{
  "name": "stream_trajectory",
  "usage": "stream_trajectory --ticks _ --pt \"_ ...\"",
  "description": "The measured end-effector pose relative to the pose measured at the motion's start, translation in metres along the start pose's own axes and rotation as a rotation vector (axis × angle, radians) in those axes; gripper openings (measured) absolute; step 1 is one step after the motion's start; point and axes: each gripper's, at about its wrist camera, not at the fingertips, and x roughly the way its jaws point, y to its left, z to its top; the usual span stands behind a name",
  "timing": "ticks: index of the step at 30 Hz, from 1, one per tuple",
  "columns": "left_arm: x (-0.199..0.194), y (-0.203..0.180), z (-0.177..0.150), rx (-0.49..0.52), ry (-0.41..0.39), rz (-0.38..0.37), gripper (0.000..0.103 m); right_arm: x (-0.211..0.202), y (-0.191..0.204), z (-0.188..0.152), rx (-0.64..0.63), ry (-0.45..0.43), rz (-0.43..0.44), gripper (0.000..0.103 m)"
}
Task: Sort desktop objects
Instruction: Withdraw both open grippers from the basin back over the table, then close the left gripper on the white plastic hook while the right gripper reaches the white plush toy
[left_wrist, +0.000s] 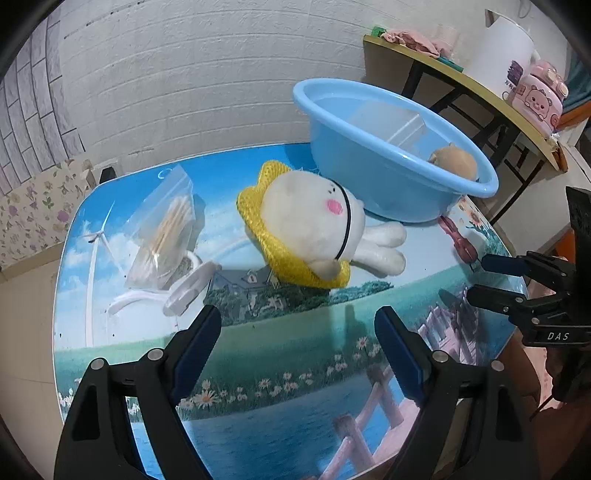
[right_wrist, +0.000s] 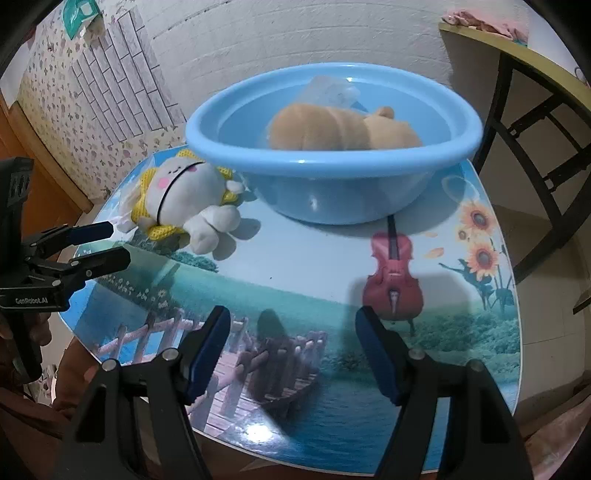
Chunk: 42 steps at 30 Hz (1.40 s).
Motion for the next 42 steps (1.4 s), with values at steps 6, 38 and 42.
stream_trajectory --ticks 6,38,42 --pt "-0.001 0.008 -0.008 -0.004 0.01 -0.004 0.088 0.005 0.012 -0.001 -0.01 0.017 0.0 0.071" --pt "0.001 0.069 -0.011 -0.107 -0.011 0.024 0.103 0.035 0.051 0.017 -0.046 0.052 0.065 0.071" --pt "0.0 0.08 -0.009 -0.12 -0.031 0.032 0.103 0.035 0.061 0.023 -0.075 0.024 0.064 0.071"
